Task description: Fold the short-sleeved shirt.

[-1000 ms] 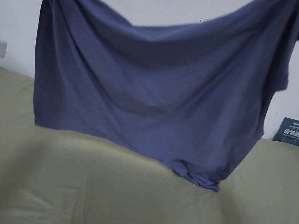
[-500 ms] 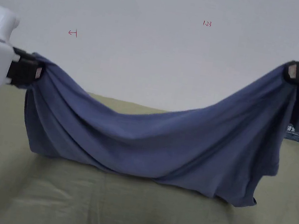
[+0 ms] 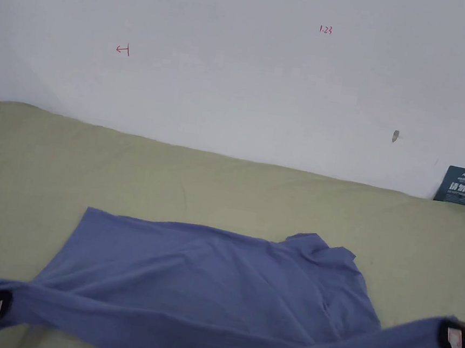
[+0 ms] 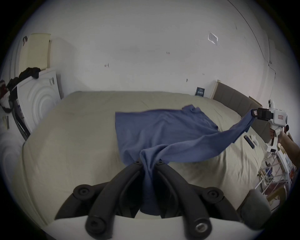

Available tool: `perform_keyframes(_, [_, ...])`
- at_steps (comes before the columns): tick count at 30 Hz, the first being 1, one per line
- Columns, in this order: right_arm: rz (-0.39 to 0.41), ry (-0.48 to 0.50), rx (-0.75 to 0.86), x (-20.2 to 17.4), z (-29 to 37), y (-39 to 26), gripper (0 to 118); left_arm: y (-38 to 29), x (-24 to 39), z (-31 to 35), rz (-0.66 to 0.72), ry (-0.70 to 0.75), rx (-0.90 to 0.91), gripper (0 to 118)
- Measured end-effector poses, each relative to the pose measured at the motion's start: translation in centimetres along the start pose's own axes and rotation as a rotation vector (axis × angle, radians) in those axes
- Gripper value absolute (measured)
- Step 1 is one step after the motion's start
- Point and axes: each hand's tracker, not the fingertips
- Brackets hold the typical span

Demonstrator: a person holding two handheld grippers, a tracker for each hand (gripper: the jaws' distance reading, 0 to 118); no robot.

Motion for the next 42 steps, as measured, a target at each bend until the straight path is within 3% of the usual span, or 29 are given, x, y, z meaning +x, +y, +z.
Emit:
perform_keyframes(9, [-0.047,0.01,-0.104,-1.9,3.5,-6.0,1,-6.0,0.3,2.3,-0.051,-0.059,-0.082,7])
perform_keyframes(18, [-0.1,-0.059,-0.232,-1.3,5.3,-10.9,4,-10.1,-1.0,2.8,-0.034,-0.095,-0.127,10])
perform_keyframes(19, [-0.11,-0.054,-0.235,-1.3,5.4,-11.3,18,-10.7,-1.2,2.8,-0.022,-0.098,-0.141,21])
perform_keyframes(20, [-0.126,-0.051,-0.25,-0.8,5.6,-11.7,43,-11.1,-1.2,2.9,-0.003,-0.093,-0.157,32])
perform_keyframes(21, [-0.146,-0.07,-0.262,-0.8,5.8,-11.8,74,-11.5,-1.3,3.2,0.027,-0.071,-0.17,49])
perform_keyframes(22, [-0.172,-0.085,-0.272,-1.0,6.0,-11.7,91,-11.8,-1.3,3.7,0.07,-0.058,-0.163,72])
perform_keyframes(23, [-0.21,-0.082,-0.281,-1.1,6.2,-11.6,89,-12.3,-1.8,4.1,0.113,-0.052,-0.157,80])
perform_keyframes(26, [-0.213,-0.102,-0.207,-2.3,7.8,-10.3,89,-12.0,-1.5,6.0,0.195,-0.025,-0.074,83])
perform_keyframes(29, [-0.108,-0.202,-0.177,-4.8,7.7,-8.5,87,-9.1,2.3,7.0,0.163,0.087,0.002,81])
perform_keyframes(30, [-0.073,-0.238,-0.172,-5.9,7.5,-7.9,80,-8.0,3.7,6.9,0.157,0.109,-0.004,74])
perform_keyframes(31, [-0.056,-0.256,-0.15,-7.1,7.1,-7.5,57,-7.1,5.4,6.5,0.117,0.103,0.025,48])
perform_keyframes(32, [-0.032,-0.28,-0.143,-6.9,6.6,-8.0,27,-6.3,6.8,6.1,0.094,0.142,0.022,19])
perform_keyframes(33, [-0.006,-0.315,-0.132,-7.8,6.0,-7.9,1,-5.6,8.5,5.5,0.05,0.206,0.032,0])
perform_keyframes(35, [-0.041,-0.337,-0.125,-9.2,5.4,-7.5,0,-5.1,10.4,4.4,-0.012,0.274,0.02,0])
perform_keyframes(37, [-0.061,-0.328,-0.109,-10.6,5.0,-7.7,0,-4.8,13.0,3.8,-0.002,0.251,0.012,0])
perform_keyframes(42, [-0.041,-0.303,-0.118,-14.4,5.6,-9.9,0,-6.9,18.7,4.7,0.076,0.195,0.042,0])
